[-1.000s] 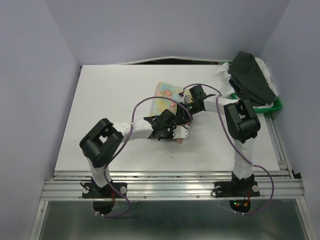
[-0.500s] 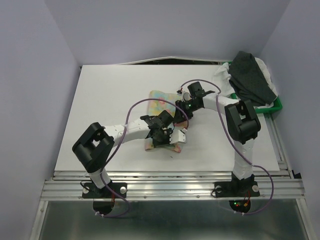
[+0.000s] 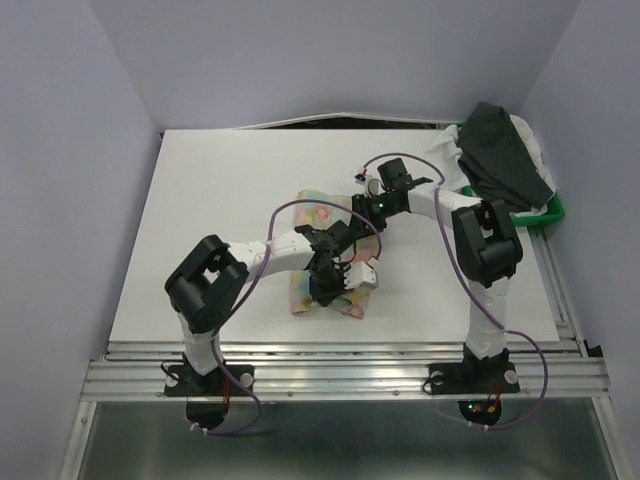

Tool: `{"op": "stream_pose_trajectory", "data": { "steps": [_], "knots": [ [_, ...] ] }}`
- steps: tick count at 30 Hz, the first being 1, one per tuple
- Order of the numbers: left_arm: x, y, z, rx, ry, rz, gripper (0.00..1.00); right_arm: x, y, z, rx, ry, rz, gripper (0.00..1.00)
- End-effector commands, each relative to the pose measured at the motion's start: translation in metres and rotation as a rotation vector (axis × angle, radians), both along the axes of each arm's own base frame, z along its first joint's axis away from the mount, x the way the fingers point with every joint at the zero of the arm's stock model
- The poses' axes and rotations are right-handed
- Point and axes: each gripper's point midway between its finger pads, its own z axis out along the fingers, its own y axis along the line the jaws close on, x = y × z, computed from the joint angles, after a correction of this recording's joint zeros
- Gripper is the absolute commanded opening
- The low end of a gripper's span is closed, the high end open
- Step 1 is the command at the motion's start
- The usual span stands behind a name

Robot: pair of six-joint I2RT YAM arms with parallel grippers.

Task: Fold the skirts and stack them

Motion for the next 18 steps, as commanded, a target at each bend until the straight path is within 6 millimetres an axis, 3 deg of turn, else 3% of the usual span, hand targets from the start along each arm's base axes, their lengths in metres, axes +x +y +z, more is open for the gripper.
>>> {"op": "stream_pose_trajectory", "data": {
  "steps": [1, 8, 18],
  "knots": [
    [-0.015, -0.011, 0.009, -0.02, 0.121, -0.042, 0.0, 0.004, 0.001, 0.017, 0.012, -0.079, 0.027, 0.44],
    [-0.024, -0.014, 0.036, -0.025, 0.185, -0.077, 0.0, 0.032, 0.027, 0.031, 0.142, -0.084, 0.005, 0.46],
    [-0.037, -0.015, 0.047, -0.046, 0.244, -0.028, 0.0, 0.066, 0.047, 0.038, 0.259, -0.185, -0.025, 0.52]
  ]
}}
